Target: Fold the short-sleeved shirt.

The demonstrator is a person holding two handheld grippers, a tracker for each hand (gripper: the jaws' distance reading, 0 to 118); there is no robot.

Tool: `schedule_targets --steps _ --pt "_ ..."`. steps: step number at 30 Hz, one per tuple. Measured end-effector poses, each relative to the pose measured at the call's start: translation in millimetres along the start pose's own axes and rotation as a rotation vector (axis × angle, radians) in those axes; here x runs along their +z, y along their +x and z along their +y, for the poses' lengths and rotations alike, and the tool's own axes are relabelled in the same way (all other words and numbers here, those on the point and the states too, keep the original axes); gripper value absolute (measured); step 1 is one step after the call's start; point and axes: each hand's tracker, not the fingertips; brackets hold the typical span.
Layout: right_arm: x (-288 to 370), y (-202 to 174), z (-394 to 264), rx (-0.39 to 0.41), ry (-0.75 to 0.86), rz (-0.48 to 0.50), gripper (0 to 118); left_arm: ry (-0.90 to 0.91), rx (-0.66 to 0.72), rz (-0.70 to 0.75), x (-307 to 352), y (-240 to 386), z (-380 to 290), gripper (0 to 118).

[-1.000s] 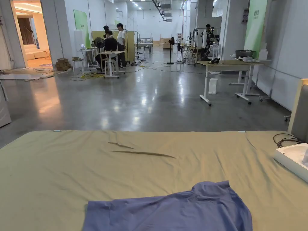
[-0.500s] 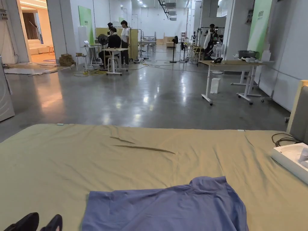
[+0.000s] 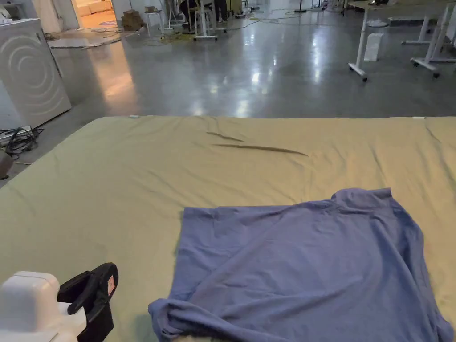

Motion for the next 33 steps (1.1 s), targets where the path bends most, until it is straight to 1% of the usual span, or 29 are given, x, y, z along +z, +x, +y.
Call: schedule_targets --steps 2,3,4,5,6,7,9,10,12,14,17,19,20,21,22,23,25,28,30,32,33 --pt "-9 1 -9 -0.002 -0.049 -0.016 0 -0.101 0.031 -0.013 -25 -16 -17 1" --pt "-12 1 -12 -0.003 -0.068 -0.02 0 -0.143 0.043 -0.025 -38 -23 -24 4" --pt "-14 2 -15 -0.006 -0.082 -0.022 0 -0.176 0.062 -0.032 -52 -31 -32 11" --pt "-17 2 -17 -0.014 -0.089 -0.02 0 -0.192 0.078 -0.072 -64 -40 -40 22" --pt "-19 3 -20 -0.026 -0.102 -0.017 0 -0.222 0.092 -0.11 -77 -47 -46 29" --pt "-22 4 -21 -0.038 -0.114 -0.016 0 -0.25 0.118 -0.104 -91 -52 -54 29" --pt "-27 7 -25 -0.058 -0.134 -0.018 0 -0.346 0.141 -0.084 -122 -60 -65 77" --pt "-29 8 -27 -0.069 -0.147 -0.021 0 -0.369 0.157 -0.103 -136 -65 -71 87" --pt "-33 11 -31 -0.095 -0.169 -0.021 0 -0.412 0.174 -0.092 -159 -70 -82 87" --pt "-35 11 -34 -0.103 -0.181 -0.024 0 -0.462 0.161 -0.091 -179 -76 -90 87" --pt "-36 13 -41 -0.108 -0.203 -0.033 0 -0.512 0.174 -0.188 -201 -81 -101 87" --pt "-36 16 -45 -0.108 -0.217 -0.036 0 -0.552 0.117 -0.145 -208 -78 -106 85" --pt "-36 17 -47 -0.106 -0.223 -0.04 0 -0.574 0.091 -0.127 -212 -77 -108 74" --pt "-35 17 -47 -0.102 -0.227 -0.047 0 -0.578 0.084 -0.131 -215 -76 -109 50" --pt "-34 16 -47 -0.101 -0.23 -0.051 0 -0.577 0.085 -0.138 -216 -75 -110 12" --pt "-33 18 -49 -0.099 -0.234 -0.055 0 -0.584 0.086 -0.146 -214 -73 -111 5" --pt "-30 21 -51 -0.098 -0.237 -0.068 0 -0.576 0.072 -0.154 -212 -65 -113 3" --pt "-25 28 -53 -0.117 -0.239 -0.083 0 -0.579 -0.039 -0.138 -208 -55 -117 3" --pt "-21 35 -53 -0.136 -0.234 -0.091 0 -0.609 -0.074 -0.136 -208 -50 -120 3" --pt "-19 43 -55 -0.136 -0.232 -0.137 0 -0.63 -0.135 -0.116 -208 -46 -123 3" --pt "-19 48 -56 -0.14 -0.236 -0.167 8 -0.63 -0.157 -0.112 -209 -43 -124 3"
